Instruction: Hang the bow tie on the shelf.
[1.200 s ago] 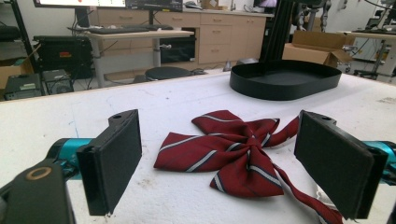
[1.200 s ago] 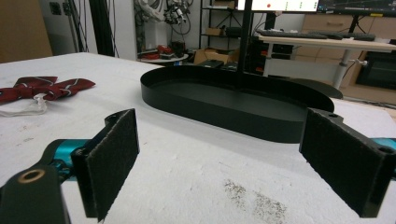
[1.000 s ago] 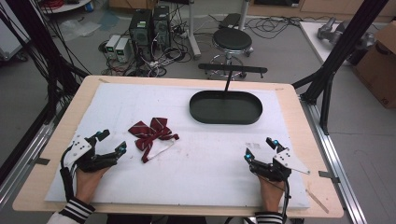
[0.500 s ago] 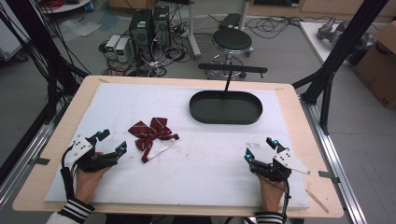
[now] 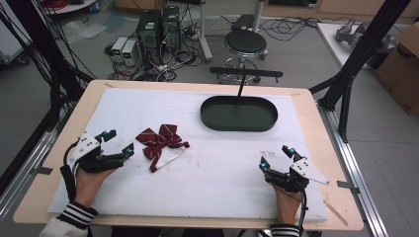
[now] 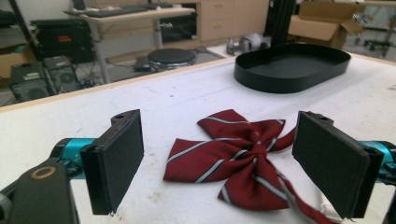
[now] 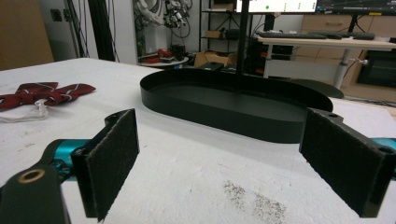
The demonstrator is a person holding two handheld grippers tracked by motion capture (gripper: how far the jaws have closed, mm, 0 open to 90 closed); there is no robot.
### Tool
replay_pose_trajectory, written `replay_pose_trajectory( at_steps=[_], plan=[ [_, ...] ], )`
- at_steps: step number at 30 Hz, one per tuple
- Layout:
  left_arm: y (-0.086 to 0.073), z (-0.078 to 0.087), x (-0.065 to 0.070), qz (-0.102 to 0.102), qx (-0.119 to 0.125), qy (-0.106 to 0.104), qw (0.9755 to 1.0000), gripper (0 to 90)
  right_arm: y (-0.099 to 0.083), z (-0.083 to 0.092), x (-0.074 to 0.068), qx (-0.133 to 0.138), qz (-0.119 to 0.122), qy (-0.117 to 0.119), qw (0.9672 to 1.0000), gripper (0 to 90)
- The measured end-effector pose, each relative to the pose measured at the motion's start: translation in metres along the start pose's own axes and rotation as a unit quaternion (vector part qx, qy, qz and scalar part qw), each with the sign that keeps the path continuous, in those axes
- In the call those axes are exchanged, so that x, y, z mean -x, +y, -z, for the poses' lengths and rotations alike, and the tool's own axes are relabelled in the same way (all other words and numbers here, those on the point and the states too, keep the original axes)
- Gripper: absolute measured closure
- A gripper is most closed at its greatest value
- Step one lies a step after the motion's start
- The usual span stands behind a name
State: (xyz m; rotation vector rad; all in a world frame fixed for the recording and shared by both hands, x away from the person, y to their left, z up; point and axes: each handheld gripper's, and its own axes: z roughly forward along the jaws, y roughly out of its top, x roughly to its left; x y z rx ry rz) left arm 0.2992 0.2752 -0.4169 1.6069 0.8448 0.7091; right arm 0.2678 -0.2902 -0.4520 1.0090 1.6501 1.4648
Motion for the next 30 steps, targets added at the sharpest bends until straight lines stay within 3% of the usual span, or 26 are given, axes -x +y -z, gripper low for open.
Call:
replay_pose_trajectory(
  at_steps=[3, 5, 6, 9, 12, 14, 18, 23, 24, 25, 26, 27, 28, 29, 30],
  plan=[
    [0.018, -0.008, 0.004, -0.015, -0.027, -0.028, 0.9991, 17.6, 0.000, 0.000, 0.000, 0.000, -0.002, 0.000, 1.0000, 11.1],
    [0.022, -0.010, 0.006, -0.021, -0.032, -0.032, 0.9987, 17.6, 0.000, 0.000, 0.000, 0.000, -0.003, 0.000, 1.0000, 11.1],
    [0.030, -0.015, 0.009, -0.024, -0.045, -0.050, 0.9974, 17.6, 0.000, 0.000, 0.000, 0.001, -0.004, 0.000, 1.0000, 11.1],
    [0.036, -0.021, 0.013, -0.033, -0.060, -0.062, 0.9958, 17.6, 0.000, 0.000, 0.000, 0.001, -0.004, 0.000, 1.0000, 11.1],
    [0.047, -0.032, 0.024, -0.048, -0.089, -0.091, 0.9907, 17.6, 0.000, 0.000, 0.000, 0.003, -0.005, 0.000, 1.0000, 11.1],
    [0.048, -0.035, 0.026, -0.050, -0.095, -0.094, 0.9897, 17.7, 0.000, 0.001, 0.000, 0.002, -0.006, 0.000, 1.0000, 11.1],
    [0.052, -0.048, 0.034, -0.057, -0.140, -0.111, 0.9823, 17.7, 0.000, 0.001, 0.001, 0.004, -0.005, 0.000, 1.0000, 11.1],
    [0.057, -0.061, 0.045, -0.078, -0.176, -0.127, 0.9730, 18.4, 0.000, 0.001, 0.001, 0.003, -0.009, 0.000, 1.0000, 11.1],
    [0.058, -0.066, 0.049, -0.082, -0.190, -0.126, 0.9702, 18.6, 0.000, 0.001, 0.001, 0.004, -0.009, 0.000, 1.0000, 11.1],
    [0.058, -0.066, 0.049, -0.082, -0.190, -0.126, 0.9702, 19.2, -0.001, 0.001, 0.000, 0.004, -0.010, 0.000, 0.9999, 11.1],
    [0.059, -0.070, 0.052, -0.088, -0.207, -0.135, 0.9650, 19.7, -0.001, 0.001, 0.001, 0.004, -0.009, 0.000, 0.9999, 11.1],
    [0.059, -0.070, 0.052, -0.088, -0.207, -0.135, 0.9650, 19.8, -0.001, 0.001, 0.001, 0.004, -0.009, 0.000, 0.9999, 11.1],
    [0.060, -0.075, 0.056, -0.089, -0.226, -0.143, 0.9595, 20.2, -0.001, 0.001, 0.001, 0.006, -0.008, -0.001, 0.9999, 11.1],
    [0.060, -0.075, 0.056, -0.089, -0.226, -0.143, 0.9595, 20.4, -0.001, 0.001, 0.001, 0.006, -0.008, -0.001, 0.9999, 11.1],
    [0.060, -0.080, 0.060, -0.096, -0.238, -0.149, 0.9551, 20.5, -0.001, 0.001, 0.001, 0.007, -0.010, -0.001, 0.9999, 11.1]
  ],
)
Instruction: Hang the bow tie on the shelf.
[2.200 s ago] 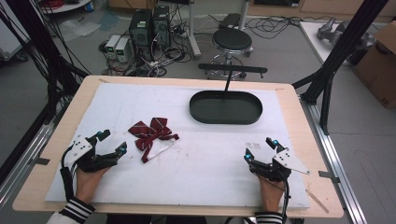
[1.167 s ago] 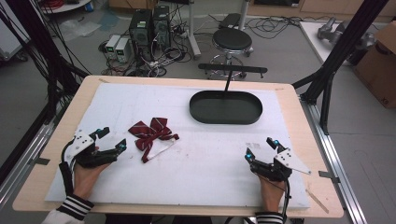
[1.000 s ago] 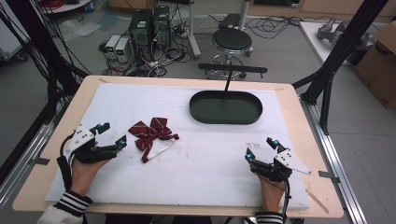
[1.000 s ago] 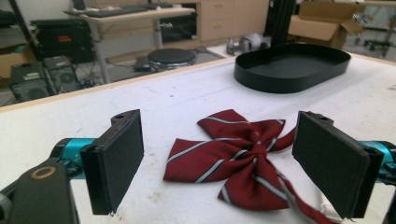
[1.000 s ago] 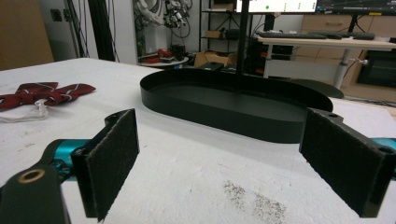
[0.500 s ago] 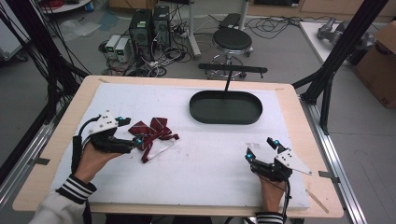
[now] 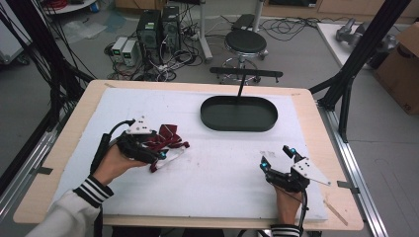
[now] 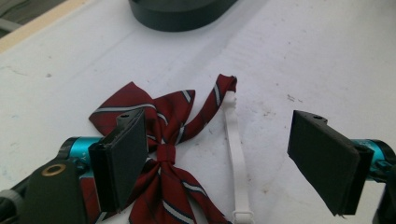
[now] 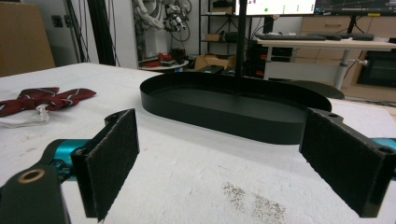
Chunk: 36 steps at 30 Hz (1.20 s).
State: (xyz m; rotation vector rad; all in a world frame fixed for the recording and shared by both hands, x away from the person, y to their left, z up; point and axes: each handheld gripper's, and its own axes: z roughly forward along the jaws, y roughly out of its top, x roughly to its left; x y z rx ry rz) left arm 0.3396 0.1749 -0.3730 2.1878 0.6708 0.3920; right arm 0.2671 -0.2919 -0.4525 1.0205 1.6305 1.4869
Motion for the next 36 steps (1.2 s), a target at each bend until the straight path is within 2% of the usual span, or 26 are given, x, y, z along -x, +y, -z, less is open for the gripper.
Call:
replay_pose_trajectory(
  at_steps=[1, 4, 7, 9, 10, 11, 12, 18, 21, 25, 31, 32, 36],
  plan=[
    [0.000, 0.000, 0.000, 0.000, 0.000, 0.000, 1.0000, 20.5, 0.000, 0.000, 0.000, 0.000, -0.001, 0.000, 1.0000, 11.1],
    [0.005, -0.009, 0.003, -0.006, -0.030, -0.005, 0.9995, 20.5, 0.000, 0.000, 0.000, 0.002, -0.001, 0.000, 1.0000, 11.1],
    [0.007, -0.015, 0.005, -0.008, -0.047, -0.011, 0.9988, 20.9, 0.000, 0.000, 0.001, 0.002, -0.002, 0.000, 1.0000, 11.1],
    [0.007, -0.018, 0.005, -0.007, -0.052, -0.012, 0.9985, 21.7, 0.000, 0.001, 0.001, 0.002, -0.003, 0.000, 1.0000, 11.1],
    [0.008, -0.022, 0.005, -0.005, -0.066, -0.015, 0.9977, 21.9, 0.000, 0.001, 0.001, 0.003, -0.004, 0.000, 1.0000, 11.1],
    [0.008, -0.022, 0.005, -0.005, -0.066, -0.015, 0.9977, 21.9, 0.000, 0.001, 0.001, 0.003, -0.004, 0.000, 1.0000, 11.1],
    [0.008, -0.026, 0.005, -0.008, -0.082, -0.013, 0.9965, 22.0, 0.000, 0.001, 0.001, 0.003, -0.005, 0.000, 1.0000, 11.1],
    [0.005, -0.036, 0.007, 0.001, -0.105, -0.015, 0.9943, 23.3, 0.000, 0.001, 0.001, 0.004, -0.004, 0.000, 1.0000, 11.1],
    [0.004, -0.040, 0.008, 0.006, -0.109, -0.015, 0.9939, 24.1, 0.000, 0.001, 0.001, 0.004, -0.005, 0.000, 1.0000, 11.1],
    [0.004, -0.046, 0.010, 0.004, -0.124, -0.016, 0.9921, 24.4, 0.000, 0.001, 0.001, 0.004, -0.005, -0.001, 1.0000, 11.1],
    [0.004, -0.049, 0.008, 0.005, -0.132, -0.014, 0.9911, 24.9, 0.000, 0.001, 0.001, 0.004, -0.005, -0.001, 1.0000, 11.1],
    [0.004, -0.051, 0.007, 0.004, -0.139, -0.016, 0.9901, 24.9, 0.000, 0.001, 0.001, 0.004, -0.005, -0.001, 1.0000, 11.1],
    [0.004, -0.053, 0.008, 0.007, -0.146, -0.016, 0.9891, 25.6, 0.000, 0.001, 0.002, 0.006, -0.004, -0.001, 1.0000, 11.1]
  ],
)
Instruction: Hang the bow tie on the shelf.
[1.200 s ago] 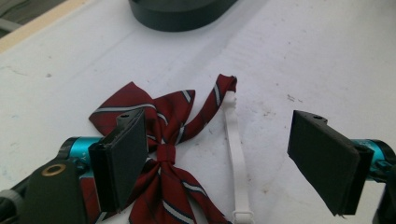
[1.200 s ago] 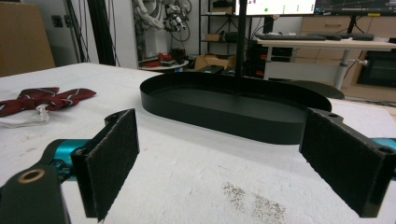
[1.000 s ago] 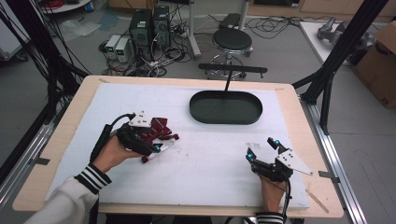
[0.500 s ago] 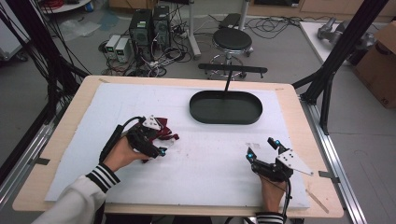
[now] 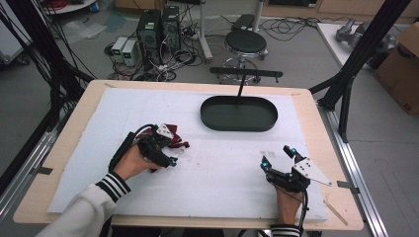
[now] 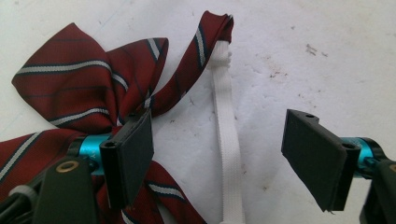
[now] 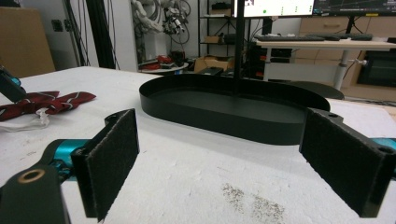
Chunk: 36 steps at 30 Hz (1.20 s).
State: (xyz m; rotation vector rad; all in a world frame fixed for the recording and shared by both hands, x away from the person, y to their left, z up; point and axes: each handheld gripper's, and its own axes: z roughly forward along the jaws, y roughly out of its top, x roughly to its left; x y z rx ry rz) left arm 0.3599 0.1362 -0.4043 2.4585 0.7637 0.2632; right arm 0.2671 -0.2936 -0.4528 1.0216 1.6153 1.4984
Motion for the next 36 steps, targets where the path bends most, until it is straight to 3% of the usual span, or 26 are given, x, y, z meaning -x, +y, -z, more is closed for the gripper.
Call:
replay_pose_trajectory(
  at_steps=[10, 19, 23, 30, 36],
  plan=[
    [0.003, -0.005, 0.001, -0.001, -0.038, -0.006, 0.9992, 30.9, 0.000, 0.000, 0.000, 0.000, -0.001, 0.000, 1.0000, 11.1],
    [0.007, -0.011, 0.004, -0.020, -0.067, -0.009, 0.9975, 36.6, 0.000, 0.000, 0.000, -0.001, -0.005, 0.000, 1.0000, 11.1],
    [0.007, -0.016, 0.005, -0.028, -0.082, 0.000, 0.9962, 37.0, 0.000, 0.000, 0.000, 0.002, -0.004, 0.000, 1.0000, 11.1],
    [0.009, -0.017, 0.002, -0.025, -0.090, -0.021, 0.9954, 48.6, 0.000, 0.001, 0.000, 0.000, -0.009, 0.000, 1.0000, 11.1],
    [0.012, -0.017, -0.002, -0.006, -0.098, -0.030, 0.9947, 57.7, 0.000, 0.001, 0.000, 0.001, -0.009, 0.000, 1.0000, 11.1]
  ],
)
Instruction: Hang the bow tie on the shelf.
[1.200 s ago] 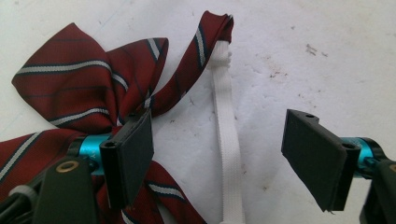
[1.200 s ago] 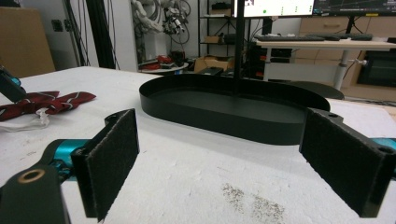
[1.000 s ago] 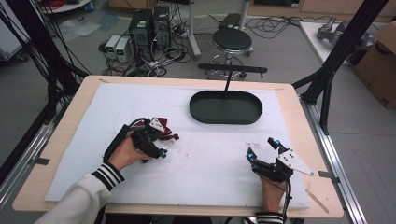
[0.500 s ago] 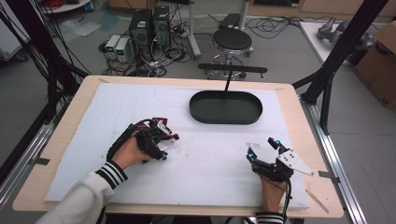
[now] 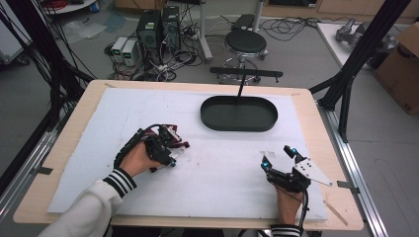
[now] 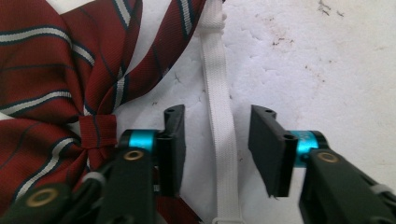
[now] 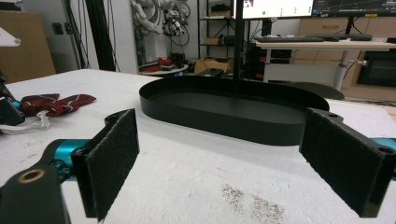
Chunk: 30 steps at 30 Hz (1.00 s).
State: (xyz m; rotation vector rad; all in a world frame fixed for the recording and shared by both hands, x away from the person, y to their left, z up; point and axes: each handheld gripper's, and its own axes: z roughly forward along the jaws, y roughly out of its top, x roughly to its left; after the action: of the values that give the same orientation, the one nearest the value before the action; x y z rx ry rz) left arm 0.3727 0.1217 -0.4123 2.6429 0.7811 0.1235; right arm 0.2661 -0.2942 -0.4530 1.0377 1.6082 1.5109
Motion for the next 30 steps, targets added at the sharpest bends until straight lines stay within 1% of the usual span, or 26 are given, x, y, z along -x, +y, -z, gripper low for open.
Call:
replay_pose_trajectory(
  at_steps=[1, 2, 3, 5, 6, 7, 8, 11, 12, 14, 16, 19, 20, 23, 24, 27, 30],
  plan=[
    [0.0001, 0.0006, -0.0015, 0.004, -0.001, -0.003, 1.0000, 57.7, 0.0000, 0.0000, 0.0000, 0.000, 0.000, 0.000, 1.0000, 11.1],
    [0.0002, 0.0007, -0.0023, 0.007, -0.002, -0.005, 1.0000, 61.9, 0.0000, -0.0001, 0.0002, 0.000, 0.001, 0.000, 1.0000, 11.1],
    [0.0001, 0.0011, -0.0030, 0.009, -0.002, -0.010, 0.9999, 62.7, 0.0000, -0.0001, 0.0002, 0.000, 0.001, 0.000, 1.0000, 11.1],
    [0.0002, 0.0011, -0.0028, 0.009, -0.003, -0.010, 0.9999, 62.6, 0.0000, -0.0001, 0.0001, 0.000, 0.000, 0.000, 1.0000, 11.1],
    [0.0002, 0.0012, -0.0022, 0.004, -0.006, -0.006, 1.0000, 63.8, 0.0000, 0.0000, 0.0002, 0.000, 0.001, -0.001, 1.0000, 11.1],
    [0.0003, 0.0011, -0.0022, 0.004, -0.006, -0.004, 1.0000, 68.2, 0.0000, 0.0000, -0.0001, 0.000, -0.001, 0.000, 1.0000, 11.1],
    [0.0006, 0.0014, -0.0024, 0.005, -0.008, -0.003, 1.0000, 68.2, 0.0000, 0.0000, -0.0001, 0.000, -0.001, 0.000, 1.0000, 11.1],
    [0.0002, 0.0014, -0.0033, 0.008, -0.006, -0.001, 0.9999, 76.9, 0.0000, 0.0000, 0.0001, 0.000, 0.000, -0.001, 1.0000, 11.1],
    [0.0000, 0.0017, -0.0037, 0.008, -0.005, -0.004, 0.9999, 79.4, 0.0000, 0.0000, 0.0001, 0.000, 0.000, -0.001, 1.0000, 11.1],
    [0.0000, 0.0014, -0.0031, 0.009, -0.005, -0.003, 0.9999, 79.8, 0.0001, -0.0003, 0.0008, 0.003, 0.004, -0.002, 1.0000, 11.1],
    [0.0001, 0.0015, -0.0027, 0.008, -0.006, -0.001, 0.9999, 80.1, 0.0000, 0.0000, 0.0001, 0.000, 0.000, -0.001, 1.0000, 11.1],
    [0.0001, 0.0017, -0.0024, 0.010, -0.005, -0.002, 0.9999, 80.4, 0.0000, 0.0000, 0.0001, 0.000, 0.000, -0.001, 1.0000, 11.1],
    [0.0001, 0.0017, -0.0024, 0.010, -0.005, -0.002, 0.9999, 80.5, 0.0001, -0.0003, 0.0008, 0.003, 0.004, -0.002, 1.0000, 11.1],
    [0.0000, 0.0022, -0.0024, 0.011, -0.004, -0.004, 0.9999, 80.7, 0.0001, -0.0003, 0.0008, 0.003, 0.005, -0.002, 1.0000, 11.1],
    [0.0000, 0.0022, -0.0024, 0.011, -0.004, -0.004, 0.9999, 80.7, 0.0000, 0.0000, 0.0001, 0.000, 0.000, -0.001, 1.0000, 11.1],
    [0.0000, 0.0038, -0.0036, 0.011, 0.000, -0.007, 0.9999, 80.8, 0.0001, -0.0003, 0.0008, 0.003, 0.004, -0.002, 1.0000, 11.1],
    [-0.0009, 0.0069, -0.0051, 0.017, 0.011, -0.007, 0.9998, 81.0, 0.0001, -0.0001, 0.0005, 0.002, 0.002, -0.002, 1.0000, 11.1]
  ],
)
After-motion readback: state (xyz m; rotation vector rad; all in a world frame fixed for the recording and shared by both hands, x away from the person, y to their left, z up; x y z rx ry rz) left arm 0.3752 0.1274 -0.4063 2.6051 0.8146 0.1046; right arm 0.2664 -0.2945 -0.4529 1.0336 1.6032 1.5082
